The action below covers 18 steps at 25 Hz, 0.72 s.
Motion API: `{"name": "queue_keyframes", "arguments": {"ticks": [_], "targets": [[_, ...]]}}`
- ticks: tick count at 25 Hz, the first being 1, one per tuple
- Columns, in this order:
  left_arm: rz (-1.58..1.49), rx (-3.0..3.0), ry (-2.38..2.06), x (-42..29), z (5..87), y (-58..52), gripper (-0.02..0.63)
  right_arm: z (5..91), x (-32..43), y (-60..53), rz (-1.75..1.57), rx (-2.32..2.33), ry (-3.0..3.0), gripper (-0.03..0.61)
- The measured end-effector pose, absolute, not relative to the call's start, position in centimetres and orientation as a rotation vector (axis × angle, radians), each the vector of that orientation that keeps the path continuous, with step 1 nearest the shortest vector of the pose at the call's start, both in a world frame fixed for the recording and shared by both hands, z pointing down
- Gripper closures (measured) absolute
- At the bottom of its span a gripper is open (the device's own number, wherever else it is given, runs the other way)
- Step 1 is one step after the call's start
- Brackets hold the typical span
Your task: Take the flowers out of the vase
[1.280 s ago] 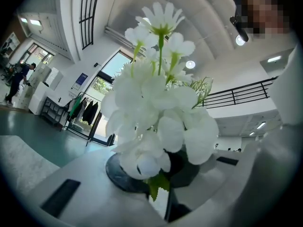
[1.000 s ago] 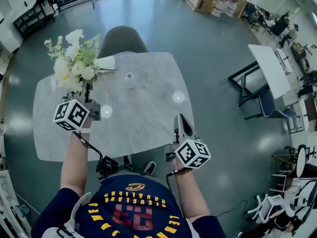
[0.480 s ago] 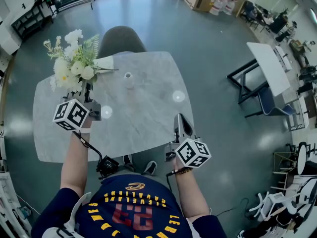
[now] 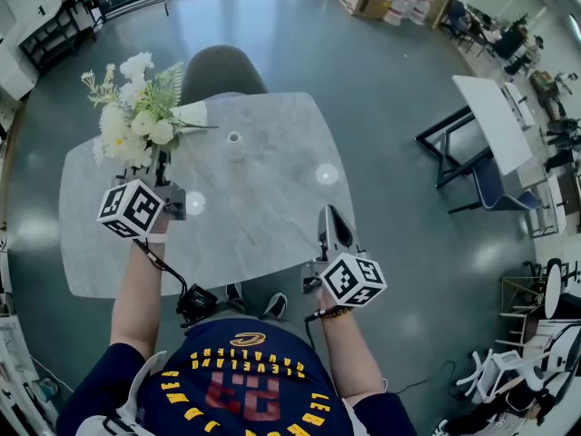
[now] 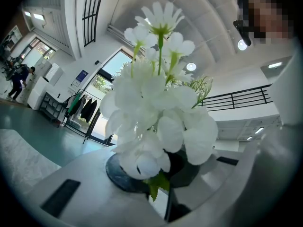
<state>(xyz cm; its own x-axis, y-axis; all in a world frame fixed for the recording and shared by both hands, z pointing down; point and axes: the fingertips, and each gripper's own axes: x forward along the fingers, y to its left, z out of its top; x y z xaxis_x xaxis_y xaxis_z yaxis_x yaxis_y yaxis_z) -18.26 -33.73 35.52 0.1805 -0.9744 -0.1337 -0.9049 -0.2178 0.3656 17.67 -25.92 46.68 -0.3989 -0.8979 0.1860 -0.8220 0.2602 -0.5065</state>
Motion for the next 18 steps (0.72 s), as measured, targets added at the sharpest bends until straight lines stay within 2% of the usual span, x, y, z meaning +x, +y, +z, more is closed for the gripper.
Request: {"name": "queue_keyframes", "arguments": {"ticks": [18], "targets": [[-0.509,2.236,-1.800,-18.49,35.99,-34.06,0.561,47.00,17.00,-25.78,-0.838,-1.616,2.383,0.571]]}}
